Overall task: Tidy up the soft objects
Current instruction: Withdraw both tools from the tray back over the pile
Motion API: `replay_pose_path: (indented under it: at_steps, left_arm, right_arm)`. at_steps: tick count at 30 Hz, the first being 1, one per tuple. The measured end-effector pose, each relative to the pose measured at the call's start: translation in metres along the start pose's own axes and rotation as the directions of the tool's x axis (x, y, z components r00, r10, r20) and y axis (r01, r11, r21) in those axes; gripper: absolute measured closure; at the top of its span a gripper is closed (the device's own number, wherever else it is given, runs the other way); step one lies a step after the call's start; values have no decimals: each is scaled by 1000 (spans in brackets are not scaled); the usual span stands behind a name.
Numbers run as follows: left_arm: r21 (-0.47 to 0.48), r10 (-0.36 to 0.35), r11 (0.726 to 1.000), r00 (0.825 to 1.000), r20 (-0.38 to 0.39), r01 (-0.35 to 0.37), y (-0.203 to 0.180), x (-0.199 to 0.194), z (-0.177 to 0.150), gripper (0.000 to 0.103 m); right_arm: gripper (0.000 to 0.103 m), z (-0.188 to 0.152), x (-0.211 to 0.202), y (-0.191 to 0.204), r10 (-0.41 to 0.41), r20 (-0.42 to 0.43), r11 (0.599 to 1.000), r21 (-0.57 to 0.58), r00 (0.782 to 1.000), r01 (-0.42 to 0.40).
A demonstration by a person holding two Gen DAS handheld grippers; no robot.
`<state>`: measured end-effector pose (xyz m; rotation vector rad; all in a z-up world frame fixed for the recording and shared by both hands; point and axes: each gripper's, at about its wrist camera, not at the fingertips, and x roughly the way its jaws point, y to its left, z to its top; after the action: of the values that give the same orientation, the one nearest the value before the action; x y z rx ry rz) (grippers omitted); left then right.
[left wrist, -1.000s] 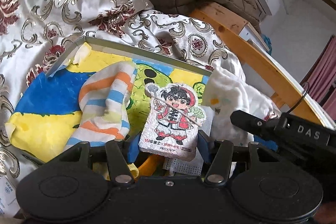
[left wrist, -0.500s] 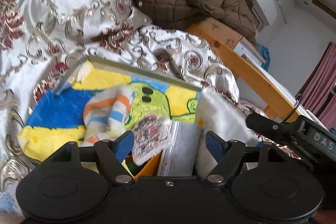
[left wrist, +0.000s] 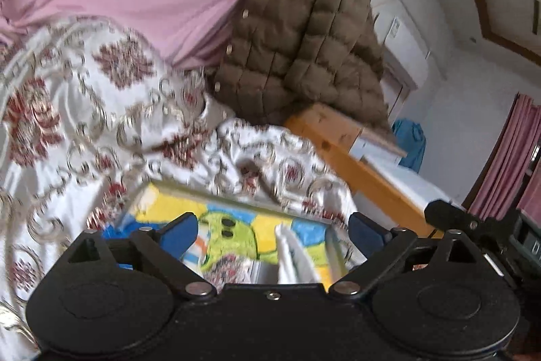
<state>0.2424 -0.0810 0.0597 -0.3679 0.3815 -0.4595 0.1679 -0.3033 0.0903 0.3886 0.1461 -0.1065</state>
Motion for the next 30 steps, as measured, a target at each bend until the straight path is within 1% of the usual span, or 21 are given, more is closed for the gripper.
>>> replay_pose_path:
  at_steps: [3,7,12,16,20,23,25,28,30]
  left_arm:
    - [21,5,1000,999,45,-6,-9,-24,8,5]
    - [51,50,997,995,88,-55,-15,-56,4,2]
    - [60,85,994,992,92,-90,-17,-87,-7,1]
    - [76,99,991,989,107,-107,-21,-112,-17,1]
    - [89,120,987,986,117,-131,-20,-138,-35,1]
    - [94,156,982,982,110,-166,-15,-154,-51,1]
    - [94,180,978,980,90,-189,-9,-162,-60,1]
    - [82,209,973,976,61,-214,2,-173,-70,1]
    - [79,223,971,974,46,-226,6,-181,-76,1]
  right_arm:
    - [1,4,-19,6,15,30,1000,-12,999,-15]
    - [1,6,-42,12,30,54,999,-20,998,-29]
    - [1,-1,-76,18,13,58,998,-62,998,-9]
    - [1,-12,-102,14,7,66,998,-70,998,-2]
    - [0,-26,-121,10,-13,57,995,-99,998,19]
    - [0,-36,-141,9,-31,61,990,-134,998,39]
    - [0,-41,-153,8,-34,66,988,-148,997,44]
    - [0,-51,-172,6,-44,63,988,-148,997,53]
    - [0,-60,-182,5,-53,47,987,-148,998,59]
